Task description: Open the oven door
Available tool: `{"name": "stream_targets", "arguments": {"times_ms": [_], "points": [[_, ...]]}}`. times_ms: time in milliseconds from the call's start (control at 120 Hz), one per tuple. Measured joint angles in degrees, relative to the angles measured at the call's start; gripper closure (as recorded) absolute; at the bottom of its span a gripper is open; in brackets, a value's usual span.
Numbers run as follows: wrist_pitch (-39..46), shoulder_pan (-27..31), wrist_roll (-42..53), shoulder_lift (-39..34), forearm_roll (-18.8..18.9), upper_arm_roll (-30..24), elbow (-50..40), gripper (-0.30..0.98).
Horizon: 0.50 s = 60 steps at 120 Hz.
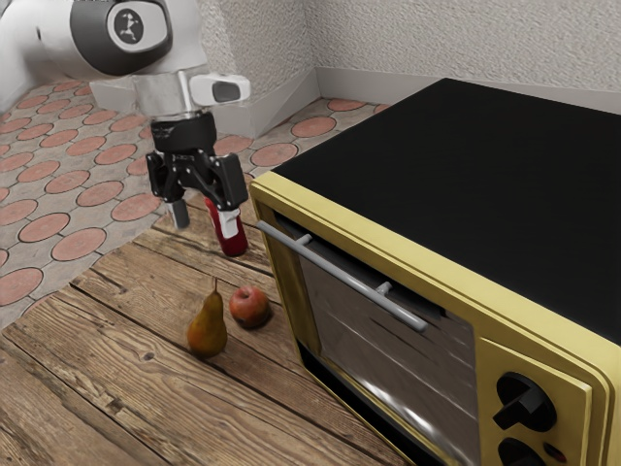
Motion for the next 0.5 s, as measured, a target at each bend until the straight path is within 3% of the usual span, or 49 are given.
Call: {"name": "stream_targets", "arguments": {"times_ms": [158, 192, 258, 342, 433, 500], "points": [[5.53, -0.02, 0.94, -1.0, -0.24, 0.08, 1.05, 0.0], [6.15, -0.06, 1.66, -4.55, -0.37, 0.17, 4.1, 0.0], [7.61, -0.44, 6.98, -19.4, -1.39, 0.89, 7.35, 0.0], [8.15, -0.18, 14.22, -27.77, -2.9, -0.17, 7.85, 0.0], [14.91, -2.25, 25.48, -44.67, -6.48, -5.64, -15.29, 0.0], [19.08, -4.76, 33.58, -47.94, -9.92, -4.65, -22.68, 0.0]]}}
